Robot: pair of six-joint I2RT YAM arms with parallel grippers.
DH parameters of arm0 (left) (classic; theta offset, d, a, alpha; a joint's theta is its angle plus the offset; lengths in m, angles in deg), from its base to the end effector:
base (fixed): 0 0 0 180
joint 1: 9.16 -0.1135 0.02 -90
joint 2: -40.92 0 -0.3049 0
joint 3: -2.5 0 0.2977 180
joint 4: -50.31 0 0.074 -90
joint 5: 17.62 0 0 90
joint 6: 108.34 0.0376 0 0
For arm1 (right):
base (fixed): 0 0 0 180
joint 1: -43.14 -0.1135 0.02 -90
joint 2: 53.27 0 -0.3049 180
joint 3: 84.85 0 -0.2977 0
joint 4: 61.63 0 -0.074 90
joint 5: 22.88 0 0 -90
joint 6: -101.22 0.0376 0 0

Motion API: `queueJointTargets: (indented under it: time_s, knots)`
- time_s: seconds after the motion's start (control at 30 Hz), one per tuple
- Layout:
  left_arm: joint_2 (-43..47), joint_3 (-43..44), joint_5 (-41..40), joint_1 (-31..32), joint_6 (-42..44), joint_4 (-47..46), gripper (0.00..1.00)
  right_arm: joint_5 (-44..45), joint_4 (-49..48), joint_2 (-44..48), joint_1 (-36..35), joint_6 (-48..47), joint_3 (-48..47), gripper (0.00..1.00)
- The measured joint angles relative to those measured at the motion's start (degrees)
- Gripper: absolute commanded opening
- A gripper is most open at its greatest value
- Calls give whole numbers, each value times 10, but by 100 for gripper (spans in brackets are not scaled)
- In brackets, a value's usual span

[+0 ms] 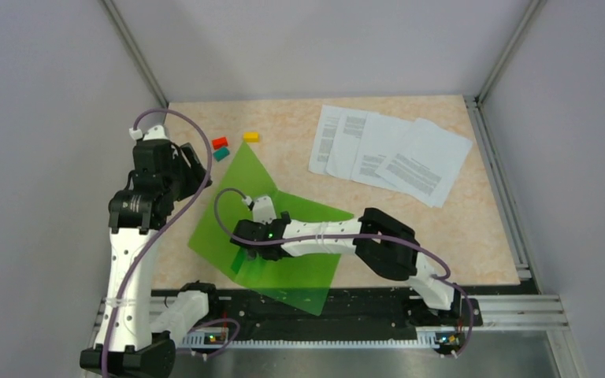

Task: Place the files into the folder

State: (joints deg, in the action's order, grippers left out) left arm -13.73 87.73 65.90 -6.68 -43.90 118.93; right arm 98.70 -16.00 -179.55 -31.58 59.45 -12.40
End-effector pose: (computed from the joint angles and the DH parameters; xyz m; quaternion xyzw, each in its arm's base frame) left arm 0.1876 -0.0039 0.4450 -0.2038 0.8744 -0.0567 0.4366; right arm 0.1582 0.5044 0.1681 -0.1562 0.9272 0.0609 0.3351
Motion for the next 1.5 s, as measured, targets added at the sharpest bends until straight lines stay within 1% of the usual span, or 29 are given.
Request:
queueJointTargets:
  time_s: [0.1, 0.27, 0.6, 0.7, 0.83, 0.87, 1.0, 1.1, 1.17, 1.23, 1.33, 1.5]
  knots:
    - [5, 12, 10, 0, -3, 8, 54, 1, 5, -3, 3, 1, -2, 99]
    - [12, 15, 64, 5, -25, 13, 35, 1, 9, -5, 10, -1, -5, 99]
    - [30, 7, 132, 27, -45, 14, 24, -2, 11, -20, 15, -22, -29, 96]
    - [36, -13, 132, 29, -49, 12, 22, -5, 10, -20, 16, -26, -29, 95]
    - [42, -61, 118, 30, -65, 3, 20, -15, 1, -20, 20, -36, -27, 94]
    - [42, -76, 115, 30, -71, -3, 21, -16, -5, -20, 21, -38, -25, 94]
    - [37, -120, 98, 33, -89, -15, 31, -17, -33, -8, 22, -51, 0, 93]
    - [35, -134, 95, 37, -101, -27, 38, -16, -60, 4, 22, -63, 26, 91]
    - [34, -135, 97, 40, -107, -36, 52, -14, -75, 11, 23, -70, 40, 90]
    - [29, -135, 104, 42, -112, -44, 60, -13, -87, 16, 23, -77, 52, 90]
    - [22, -135, 119, 46, -119, -57, 64, -11, -105, 22, 26, -85, 66, 89]
    - [16, -135, 146, 46, -121, -88, 64, -8, -116, 28, 32, -88, 78, 87]
